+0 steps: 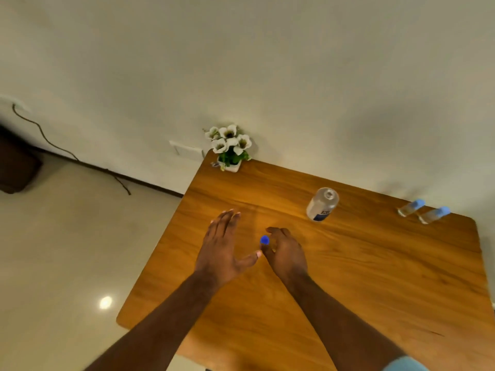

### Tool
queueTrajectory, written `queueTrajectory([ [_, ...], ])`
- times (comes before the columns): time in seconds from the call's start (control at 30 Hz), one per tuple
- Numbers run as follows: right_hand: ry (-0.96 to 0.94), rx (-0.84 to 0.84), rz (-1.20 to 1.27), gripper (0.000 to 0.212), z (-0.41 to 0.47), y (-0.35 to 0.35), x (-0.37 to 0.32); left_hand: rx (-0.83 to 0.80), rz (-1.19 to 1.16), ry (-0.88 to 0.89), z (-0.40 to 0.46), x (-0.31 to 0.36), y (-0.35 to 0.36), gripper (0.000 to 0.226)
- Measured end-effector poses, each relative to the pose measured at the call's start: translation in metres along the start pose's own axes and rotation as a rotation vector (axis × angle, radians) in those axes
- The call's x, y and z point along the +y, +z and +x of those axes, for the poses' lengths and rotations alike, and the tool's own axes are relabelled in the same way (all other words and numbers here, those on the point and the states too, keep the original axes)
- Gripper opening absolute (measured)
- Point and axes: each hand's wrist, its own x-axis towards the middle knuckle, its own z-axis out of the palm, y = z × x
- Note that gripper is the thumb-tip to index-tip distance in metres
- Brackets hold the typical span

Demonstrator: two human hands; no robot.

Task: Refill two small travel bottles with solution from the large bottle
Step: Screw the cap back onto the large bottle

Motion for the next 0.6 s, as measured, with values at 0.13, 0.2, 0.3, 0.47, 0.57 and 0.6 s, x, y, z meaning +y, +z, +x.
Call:
queueTrajectory([
  [0.13, 0.085, -0.083, -0.121, 0.049, 0.017, 0.021, -0.004, -0.027, -0.016, -0.027, -0.003, -0.011, 0.004, 0.105],
  [0.2, 0.096, -0.106, -0.151, 0.042, 0.02, 0.025, -0.001, -0.037, -0.022, -0.033, -0.002, -0.011, 0.006, 0.104],
  [0.3, 0.092, -0.101, -0.139, 0.035, 0.015, 0.022, 0.006, -0.045, -0.031, -0.023, 0.003, -0.004, 0.007, 0.103],
  [0.47, 0.184, -0.007, 0.025, 0.03, -0.006, -0.014, 0.037, -0.094, -0.107, 0.002, 0.026, 0.026, 0.014, 0.102],
  [0.57, 0.242, 0.086, 0.127, 0.03, -0.02, -0.042, 0.066, -0.132, -0.296, -0.077, 0.05, 0.056, 0.027, 0.103],
  [0.6, 0.259, 0.119, 0.15, 0.031, -0.024, -0.051, 0.076, -0.141, -0.349, -0.106, 0.06, 0.066, 0.034, 0.104],
])
